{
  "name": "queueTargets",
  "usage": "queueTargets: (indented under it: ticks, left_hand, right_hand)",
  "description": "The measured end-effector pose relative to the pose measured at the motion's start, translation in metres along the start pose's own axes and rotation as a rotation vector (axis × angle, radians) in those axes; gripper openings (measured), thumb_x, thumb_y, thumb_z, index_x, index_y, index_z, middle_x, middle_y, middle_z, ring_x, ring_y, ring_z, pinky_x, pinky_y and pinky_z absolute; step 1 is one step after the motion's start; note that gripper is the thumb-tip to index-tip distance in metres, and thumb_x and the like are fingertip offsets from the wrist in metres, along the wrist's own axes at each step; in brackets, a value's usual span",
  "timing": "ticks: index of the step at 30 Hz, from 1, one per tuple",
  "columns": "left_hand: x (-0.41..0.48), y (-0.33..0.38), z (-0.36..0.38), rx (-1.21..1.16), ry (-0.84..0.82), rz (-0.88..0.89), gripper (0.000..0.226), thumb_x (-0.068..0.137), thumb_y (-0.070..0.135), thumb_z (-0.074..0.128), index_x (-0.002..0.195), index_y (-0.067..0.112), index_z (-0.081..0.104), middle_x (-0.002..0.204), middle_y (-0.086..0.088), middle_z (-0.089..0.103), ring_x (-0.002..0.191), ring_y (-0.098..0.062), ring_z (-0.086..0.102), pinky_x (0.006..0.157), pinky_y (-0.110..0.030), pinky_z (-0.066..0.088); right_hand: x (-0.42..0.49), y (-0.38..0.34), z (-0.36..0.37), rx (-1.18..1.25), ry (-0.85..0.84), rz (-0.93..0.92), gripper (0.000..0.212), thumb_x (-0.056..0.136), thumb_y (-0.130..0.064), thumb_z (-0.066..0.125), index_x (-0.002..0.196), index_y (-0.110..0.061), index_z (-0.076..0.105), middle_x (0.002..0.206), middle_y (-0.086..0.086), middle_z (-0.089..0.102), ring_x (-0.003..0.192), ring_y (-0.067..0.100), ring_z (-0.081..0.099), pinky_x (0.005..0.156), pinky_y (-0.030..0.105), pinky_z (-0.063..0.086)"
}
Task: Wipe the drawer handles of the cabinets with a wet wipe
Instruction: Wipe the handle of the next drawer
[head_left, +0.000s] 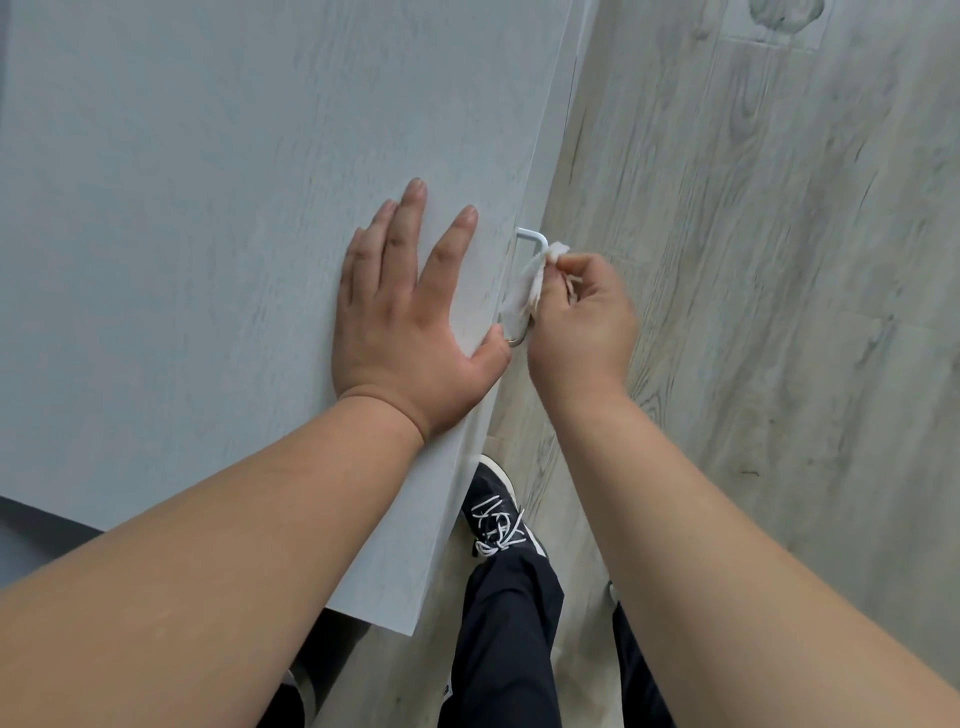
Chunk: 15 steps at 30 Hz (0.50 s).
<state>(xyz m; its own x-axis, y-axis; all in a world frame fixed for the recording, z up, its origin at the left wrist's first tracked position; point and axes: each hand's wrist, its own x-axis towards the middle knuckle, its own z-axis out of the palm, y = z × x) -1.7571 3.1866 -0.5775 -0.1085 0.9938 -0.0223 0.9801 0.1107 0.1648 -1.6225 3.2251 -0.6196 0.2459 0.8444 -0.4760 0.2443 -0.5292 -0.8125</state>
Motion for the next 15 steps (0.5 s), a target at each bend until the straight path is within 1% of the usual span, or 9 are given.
queueTargets:
  ticks: [2,4,5,6,8,10,12,13,15]
  left_hand:
    - [0.000,0.000,0.000,-0.002,-0.003,0.001,0.088,0.079,0.056,0.056,0.159,0.025,0.039,0.170,-0.014,0.024,0.155,-0.036,0.023,0.125,-0.055,0.022]
    - [0.000,0.000,0.000,-0.006,-0.007,-0.004,0.088,0.078,0.056,0.057,0.159,0.026,0.038,0.170,-0.014,0.023,0.155,-0.035,0.022,0.125,-0.055,0.022]
    - [0.000,-0.001,0.000,-0.006,-0.006,-0.006,0.089,0.078,0.056,0.057,0.159,0.026,0.038,0.171,-0.013,0.022,0.155,-0.035,0.022,0.125,-0.055,0.022]
    - [0.000,-0.001,0.000,-0.007,-0.004,-0.007,0.089,0.078,0.056,0.057,0.159,0.026,0.038,0.171,-0.013,0.022,0.155,-0.035,0.022,0.125,-0.055,0.022]
    - [-0.001,-0.001,0.000,-0.008,-0.002,-0.002,0.090,0.077,0.056,0.058,0.159,0.026,0.038,0.171,-0.014,0.022,0.155,-0.036,0.022,0.125,-0.055,0.022]
    - [-0.001,-0.001,0.000,-0.004,-0.010,-0.002,0.090,0.077,0.057,0.059,0.159,0.026,0.038,0.171,-0.013,0.022,0.155,-0.035,0.022,0.125,-0.055,0.022]
    - [0.000,-0.001,0.000,0.006,-0.021,-0.007,0.090,0.077,0.057,0.059,0.159,0.026,0.037,0.171,-0.013,0.022,0.156,-0.035,0.021,0.125,-0.054,0.021]
    - [0.000,0.000,-0.001,0.009,-0.020,-0.008,0.090,0.077,0.057,0.059,0.159,0.026,0.037,0.171,-0.013,0.022,0.156,-0.035,0.021,0.125,-0.054,0.021]
    - [0.001,0.000,0.000,0.006,-0.015,-0.007,0.090,0.077,0.056,0.058,0.159,0.026,0.038,0.171,-0.013,0.022,0.155,-0.035,0.021,0.125,-0.055,0.022]
  right_hand:
    - [-0.013,0.006,0.000,0.008,-0.012,-0.028,0.017,0.101,-0.020,0.060,0.090,-0.029,0.069,0.079,-0.021,0.066,0.077,-0.004,0.062,0.073,0.013,0.047]
    - [-0.026,0.009,0.000,-0.049,-0.062,-0.097,0.033,0.102,-0.016,0.056,0.074,-0.033,0.052,0.060,-0.019,0.050,0.060,0.001,0.050,0.058,0.012,0.036]
    - [-0.028,0.009,0.000,-0.078,-0.085,-0.124,0.038,0.102,-0.016,0.055,0.069,-0.032,0.045,0.055,-0.015,0.042,0.054,0.005,0.042,0.053,0.015,0.030]
    - [-0.028,0.008,0.000,-0.095,-0.094,-0.144,0.039,0.103,-0.017,0.055,0.068,-0.032,0.045,0.053,-0.012,0.037,0.052,0.007,0.036,0.052,0.018,0.027]
    - [-0.016,0.003,0.002,-0.091,-0.057,-0.174,0.030,0.104,-0.021,0.055,0.076,-0.030,0.062,0.052,-0.011,0.033,0.052,0.008,0.032,0.053,0.021,0.027]
    - [0.000,-0.002,0.008,-0.063,-0.001,-0.163,0.023,0.104,-0.025,0.056,0.100,-0.030,0.079,0.055,-0.011,0.041,0.054,0.007,0.035,0.055,0.023,0.033]
    - [0.005,-0.005,0.012,-0.028,0.017,-0.140,0.024,0.103,-0.025,0.058,0.115,-0.030,0.079,0.060,-0.010,0.054,0.057,0.006,0.042,0.061,0.025,0.040]
    - [0.001,-0.005,0.011,-0.033,0.011,-0.135,0.024,0.103,-0.025,0.059,0.115,-0.030,0.079,0.060,-0.012,0.053,0.056,0.005,0.043,0.061,0.025,0.040]
    - [-0.013,0.003,0.005,-0.081,-0.020,-0.130,0.019,0.102,-0.024,0.059,0.101,-0.027,0.079,0.059,-0.011,0.055,0.057,0.007,0.048,0.062,0.030,0.042]
